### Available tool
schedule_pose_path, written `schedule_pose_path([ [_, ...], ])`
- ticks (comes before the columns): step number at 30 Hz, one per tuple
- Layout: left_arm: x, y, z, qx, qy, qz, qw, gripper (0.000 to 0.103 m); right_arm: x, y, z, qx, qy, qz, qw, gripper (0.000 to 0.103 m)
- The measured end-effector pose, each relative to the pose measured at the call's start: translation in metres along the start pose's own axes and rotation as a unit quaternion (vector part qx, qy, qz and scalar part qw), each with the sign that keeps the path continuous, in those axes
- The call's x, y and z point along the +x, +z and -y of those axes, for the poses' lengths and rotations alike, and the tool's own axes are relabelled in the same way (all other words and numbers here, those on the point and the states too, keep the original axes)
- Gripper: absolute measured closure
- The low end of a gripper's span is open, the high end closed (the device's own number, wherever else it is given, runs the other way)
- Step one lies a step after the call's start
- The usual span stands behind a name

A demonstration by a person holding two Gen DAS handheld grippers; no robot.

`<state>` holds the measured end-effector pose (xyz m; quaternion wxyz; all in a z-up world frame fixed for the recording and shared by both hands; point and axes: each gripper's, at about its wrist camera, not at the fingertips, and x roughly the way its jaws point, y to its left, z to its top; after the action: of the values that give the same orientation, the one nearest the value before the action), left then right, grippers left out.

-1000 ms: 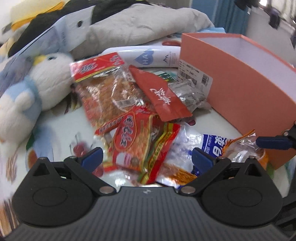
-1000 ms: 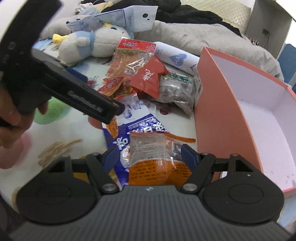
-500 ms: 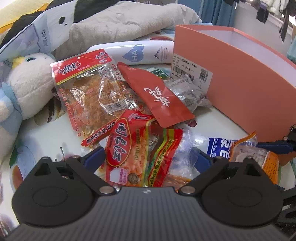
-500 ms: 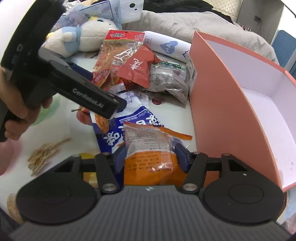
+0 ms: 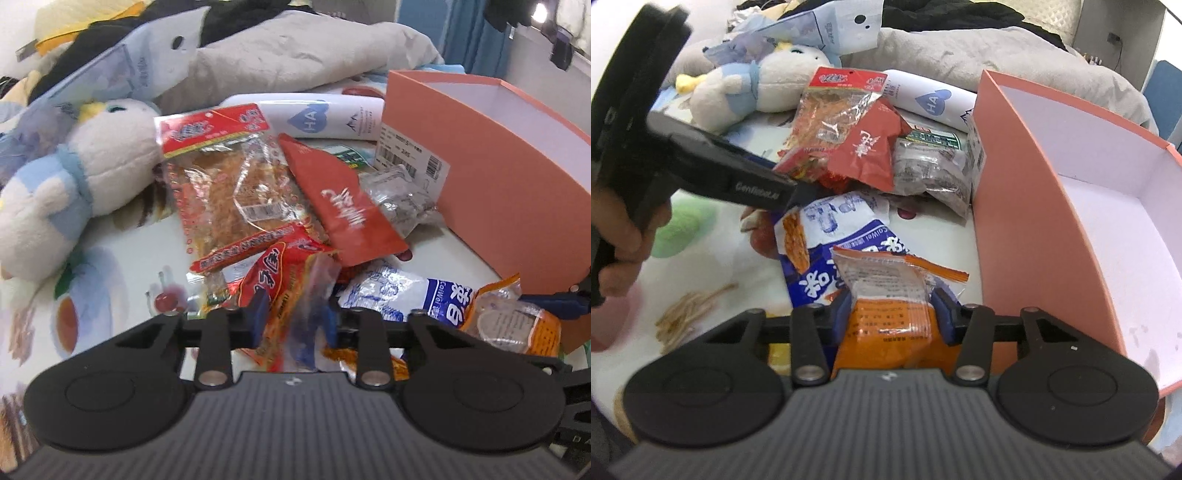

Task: Organize snacks
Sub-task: 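Grasp a small clear snack packet with the left gripper while the right lifts the orange bag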

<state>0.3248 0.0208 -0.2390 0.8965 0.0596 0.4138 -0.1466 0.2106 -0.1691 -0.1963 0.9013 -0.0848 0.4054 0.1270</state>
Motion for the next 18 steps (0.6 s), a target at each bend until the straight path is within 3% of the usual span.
schedule_pose_path([
  [8, -0.039, -0.013, -0.004, -0.065, 0.015, 0.021, 0.9975, 0.081, -0.015, 0.000, 0.003, 0.015, 0.021, 0.010, 1.000, 0.054],
  [18, -0.092, -0.043, 0.010, -0.146, 0.030, 0.044, 0.9879, 0.088, -0.037, -0.005, 0.000, 0.034, 0.051, 0.007, 0.998, 0.054],
])
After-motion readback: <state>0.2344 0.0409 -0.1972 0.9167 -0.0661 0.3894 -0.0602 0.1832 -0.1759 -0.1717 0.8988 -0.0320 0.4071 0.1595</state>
